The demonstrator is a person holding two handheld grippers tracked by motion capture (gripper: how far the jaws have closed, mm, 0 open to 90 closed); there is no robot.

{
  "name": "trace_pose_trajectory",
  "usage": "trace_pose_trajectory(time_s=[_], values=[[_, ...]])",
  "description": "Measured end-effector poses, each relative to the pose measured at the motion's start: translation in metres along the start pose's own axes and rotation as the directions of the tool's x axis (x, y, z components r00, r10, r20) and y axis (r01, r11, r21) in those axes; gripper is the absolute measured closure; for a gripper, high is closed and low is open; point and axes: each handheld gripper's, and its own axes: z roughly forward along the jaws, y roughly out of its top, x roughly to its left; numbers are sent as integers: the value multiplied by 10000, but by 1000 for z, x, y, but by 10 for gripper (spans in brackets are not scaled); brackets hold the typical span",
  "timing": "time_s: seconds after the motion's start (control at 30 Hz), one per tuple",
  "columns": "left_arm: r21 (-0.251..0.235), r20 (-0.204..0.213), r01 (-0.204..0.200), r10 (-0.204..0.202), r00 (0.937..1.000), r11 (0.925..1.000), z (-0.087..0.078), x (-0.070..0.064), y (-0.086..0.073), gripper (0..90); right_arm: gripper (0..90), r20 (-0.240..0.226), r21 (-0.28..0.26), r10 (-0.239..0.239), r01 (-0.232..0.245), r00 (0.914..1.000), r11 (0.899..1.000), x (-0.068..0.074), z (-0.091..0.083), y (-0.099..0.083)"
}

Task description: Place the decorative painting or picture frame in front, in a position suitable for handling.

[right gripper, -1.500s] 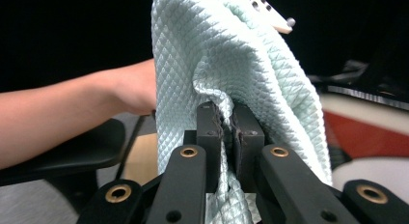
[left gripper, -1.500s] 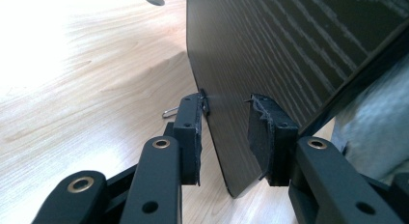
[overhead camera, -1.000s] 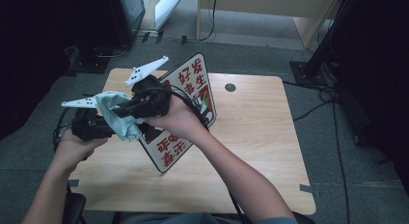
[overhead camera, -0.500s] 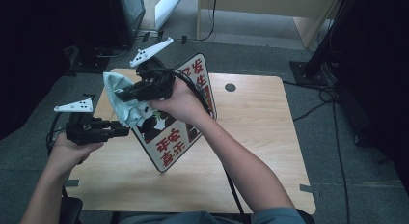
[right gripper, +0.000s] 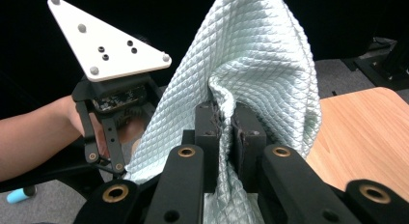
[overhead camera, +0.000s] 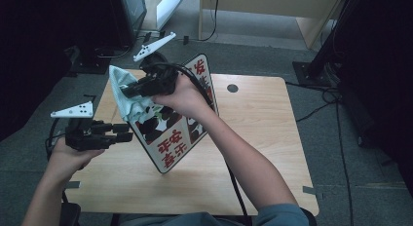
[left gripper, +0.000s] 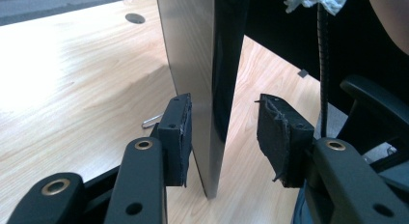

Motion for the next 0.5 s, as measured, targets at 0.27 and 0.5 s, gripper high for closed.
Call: trace_pose_trajectory(time_s=[0.27,0.5], values=[[198,213,152,-157,9996,9997,16,0,0,607,831,-2,4,18,-18,10000,10000,-3,1,-3],[139,-28,32,-31,10000,9999,23,2,1,660,831,-80,-77,121,-122,9999,9999,-6,2,-5]])
